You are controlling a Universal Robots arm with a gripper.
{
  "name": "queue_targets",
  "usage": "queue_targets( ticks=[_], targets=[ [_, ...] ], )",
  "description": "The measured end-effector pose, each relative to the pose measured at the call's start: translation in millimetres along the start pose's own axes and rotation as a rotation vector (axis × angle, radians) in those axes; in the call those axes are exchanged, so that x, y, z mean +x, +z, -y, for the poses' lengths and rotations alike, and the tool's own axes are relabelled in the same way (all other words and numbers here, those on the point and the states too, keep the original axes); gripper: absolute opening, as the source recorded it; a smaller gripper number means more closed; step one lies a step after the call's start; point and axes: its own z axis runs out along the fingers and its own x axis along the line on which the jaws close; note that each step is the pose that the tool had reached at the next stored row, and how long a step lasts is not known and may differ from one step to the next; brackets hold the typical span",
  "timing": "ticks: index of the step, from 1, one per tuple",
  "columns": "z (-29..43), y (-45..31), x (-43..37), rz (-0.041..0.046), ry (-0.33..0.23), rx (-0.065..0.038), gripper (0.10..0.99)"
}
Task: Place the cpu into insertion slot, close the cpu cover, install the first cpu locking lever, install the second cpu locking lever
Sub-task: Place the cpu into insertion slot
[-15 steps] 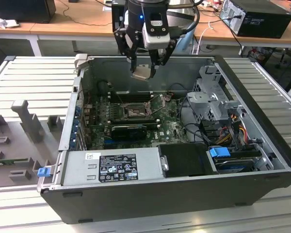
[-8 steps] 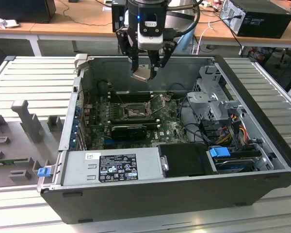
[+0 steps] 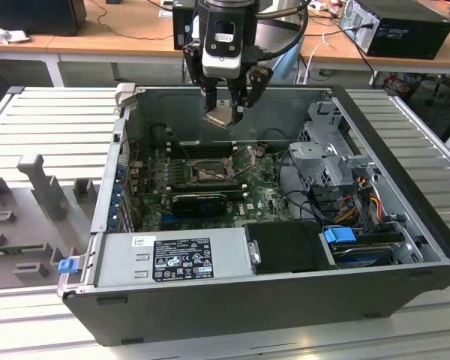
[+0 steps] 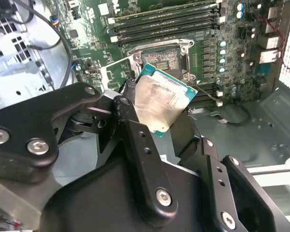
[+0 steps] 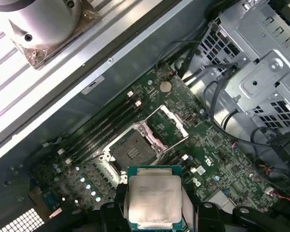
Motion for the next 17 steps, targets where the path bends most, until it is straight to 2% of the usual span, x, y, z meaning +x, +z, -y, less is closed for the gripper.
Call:
queue_targets(
  ticks=[13,17],
  targets=[
    [0.2,1.8,0.0,0.0170,0.207,-0.001,0.529],
    [0.2,2.5,0.0,0.0237,0.297,-0.002,0.529]
  ],
)
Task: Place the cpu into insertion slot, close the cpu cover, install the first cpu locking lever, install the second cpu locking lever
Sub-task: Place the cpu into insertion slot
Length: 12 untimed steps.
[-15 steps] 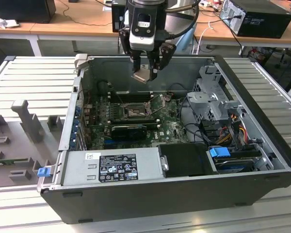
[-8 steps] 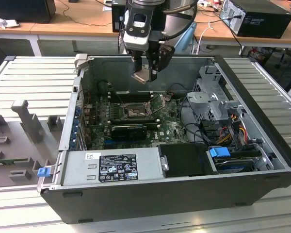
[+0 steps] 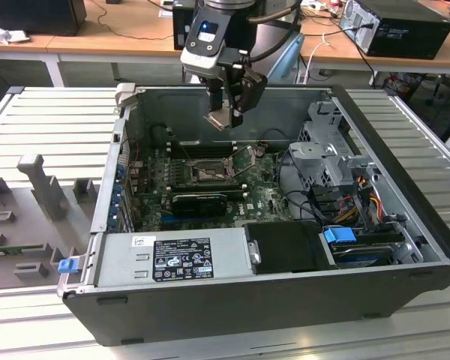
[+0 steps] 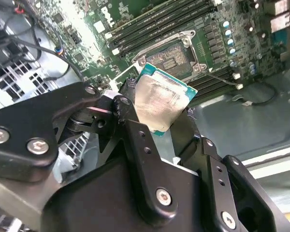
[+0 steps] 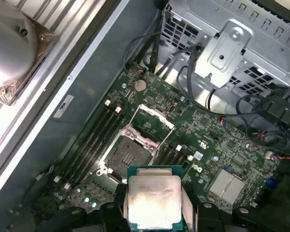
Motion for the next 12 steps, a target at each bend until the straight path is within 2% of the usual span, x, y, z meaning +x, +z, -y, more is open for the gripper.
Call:
queue_targets(
  ticks=[3,6,12],
  targets=[
    [0.0,0.4,0.0,0.0041,0.055,-0.001,0.529],
    [0.1,1.0,0.0,0.0104,0.141,-0.002,0.529],
    [0.1,1.8,0.0,0.0178,0.242,-0.003,0.529]
  ],
)
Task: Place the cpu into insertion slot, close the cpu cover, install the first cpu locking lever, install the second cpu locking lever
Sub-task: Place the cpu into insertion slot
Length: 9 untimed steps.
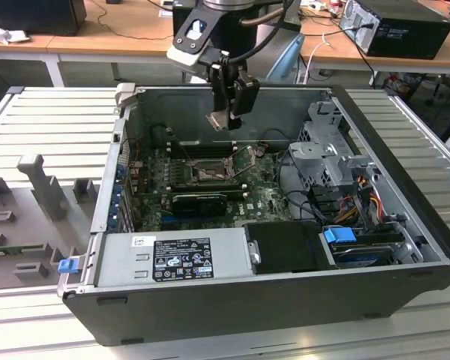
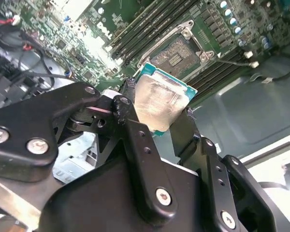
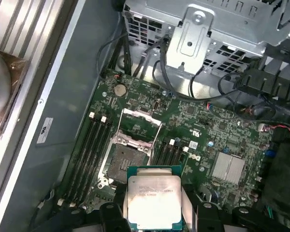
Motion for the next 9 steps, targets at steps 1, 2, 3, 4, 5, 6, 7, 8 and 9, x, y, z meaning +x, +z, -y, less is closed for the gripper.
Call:
queue_targets(
  ticks=[1,2,3,4,5,6,7,8,9],
  targets=[
    [0.0,0.2,0.0,0.0019,0.026,0.000,0.529],
    [0.0,0.5,0.0,0.0047,0.064,-0.001,0.529],
    [0.1,0.8,0.0,0.0075,0.101,-0.001,0.529],
    [0.1,0.9,0.0,0.0088,0.119,-0.001,0.529],
    [0.1,1.0,0.0,0.0100,0.136,-0.002,0.529],
    [0.1,1.1,0.0,0.0112,0.151,-0.002,0.529],
    [0.1,1.2,0.0,0.0123,0.166,-0.002,0.529],
    [0.1,1.4,0.0,0.0136,0.185,-0.002,0.529],
    [0.1,1.6,0.0,0.0149,0.202,-0.002,0.529]
  ],
)
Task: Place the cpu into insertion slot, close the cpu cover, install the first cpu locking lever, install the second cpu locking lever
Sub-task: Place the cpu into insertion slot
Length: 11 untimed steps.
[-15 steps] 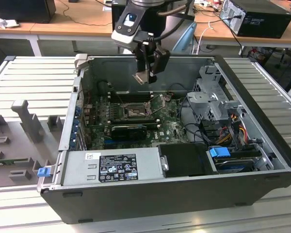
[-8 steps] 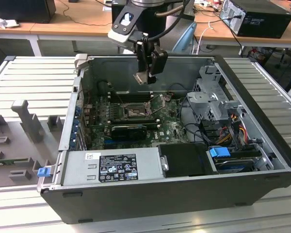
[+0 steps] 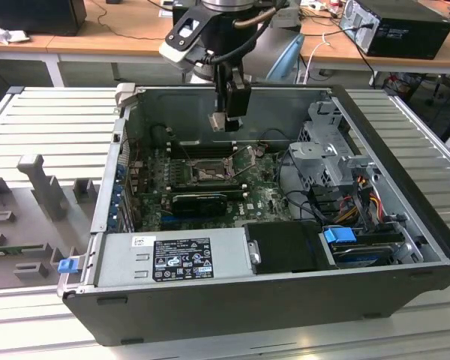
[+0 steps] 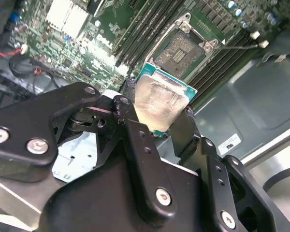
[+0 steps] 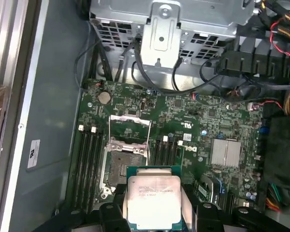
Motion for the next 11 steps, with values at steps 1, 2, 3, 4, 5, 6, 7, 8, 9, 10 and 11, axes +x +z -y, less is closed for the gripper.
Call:
queue_targets(
  ticks=[1,2,3,4,5,6,7,8,9,10,11],
  targets=[
    [0.0,0.1,0.0,0.0012,0.016,0.000,0.529],
    [0.0,0.3,0.0,0.0027,0.037,0.000,0.529],
    [0.1,0.9,0.0,0.0054,0.073,-0.001,0.529],
    [0.3,1.3,0.0,0.0063,0.084,-0.001,0.529],
    [0.4,2.0,0.0,0.0067,0.090,-0.001,0.529],
    [0.8,4.4,0.1,0.0069,0.094,-0.001,0.529],
    [1.3,8.0,0.7,0.0072,0.094,-0.001,0.529],
    [1.8,11.7,1.4,0.0070,0.093,-0.001,0.529],
    [2.3,14.8,1.7,0.0063,0.086,-0.001,0.529],
    [2.6,17.6,1.7,0.0046,0.063,-0.001,0.529],
    [2.8,19.6,1.7,0.0027,0.041,0.000,0.529]
  ],
)
